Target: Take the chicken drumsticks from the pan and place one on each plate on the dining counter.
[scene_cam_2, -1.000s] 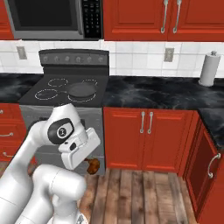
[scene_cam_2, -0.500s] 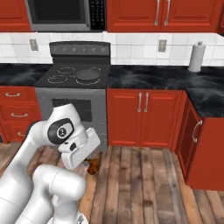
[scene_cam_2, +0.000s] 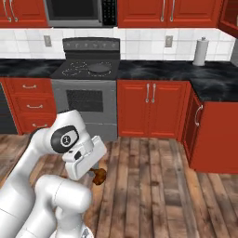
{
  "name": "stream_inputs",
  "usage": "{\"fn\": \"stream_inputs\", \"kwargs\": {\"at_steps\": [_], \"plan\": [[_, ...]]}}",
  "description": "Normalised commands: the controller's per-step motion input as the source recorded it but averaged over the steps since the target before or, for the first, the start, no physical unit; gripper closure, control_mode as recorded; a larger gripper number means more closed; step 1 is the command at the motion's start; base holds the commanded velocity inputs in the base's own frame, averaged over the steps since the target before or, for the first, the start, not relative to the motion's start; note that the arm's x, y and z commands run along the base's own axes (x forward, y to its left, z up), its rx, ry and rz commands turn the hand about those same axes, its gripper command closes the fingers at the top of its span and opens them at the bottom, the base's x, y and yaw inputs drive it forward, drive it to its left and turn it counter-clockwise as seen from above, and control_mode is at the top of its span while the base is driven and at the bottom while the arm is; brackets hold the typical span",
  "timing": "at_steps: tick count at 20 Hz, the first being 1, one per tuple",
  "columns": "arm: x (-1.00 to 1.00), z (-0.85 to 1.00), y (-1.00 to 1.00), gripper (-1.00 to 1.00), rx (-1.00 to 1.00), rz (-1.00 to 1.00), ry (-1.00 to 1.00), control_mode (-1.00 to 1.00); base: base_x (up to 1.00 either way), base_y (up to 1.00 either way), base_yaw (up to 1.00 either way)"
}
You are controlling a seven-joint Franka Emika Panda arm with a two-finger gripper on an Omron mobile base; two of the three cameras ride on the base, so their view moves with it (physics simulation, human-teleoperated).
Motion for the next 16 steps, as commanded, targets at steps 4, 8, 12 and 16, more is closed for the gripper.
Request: {"fn": "stream_inputs", "kwargs": {"at_steps": [4, 8, 12, 16], "plan": [[0.0, 0.0, 0.0, 1.0, 0.0, 0.0, 0.0, 1.0, -1.0, 0.0, 0.0], [0.0, 0.0, 0.0, 1.0, 0.0, 0.0, 0.0, 1.0, -1.0, 0.0, 0.01], [0.0, 0.0, 0.0, 1.0, 0.0, 0.0, 0.0, 1.0, -1.0, 0.0, 0.02], [0.0, 0.0, 0.0, 1.0, 0.0, 0.0, 0.0, 1.0, -1.0, 0.0, 0.03]]}}
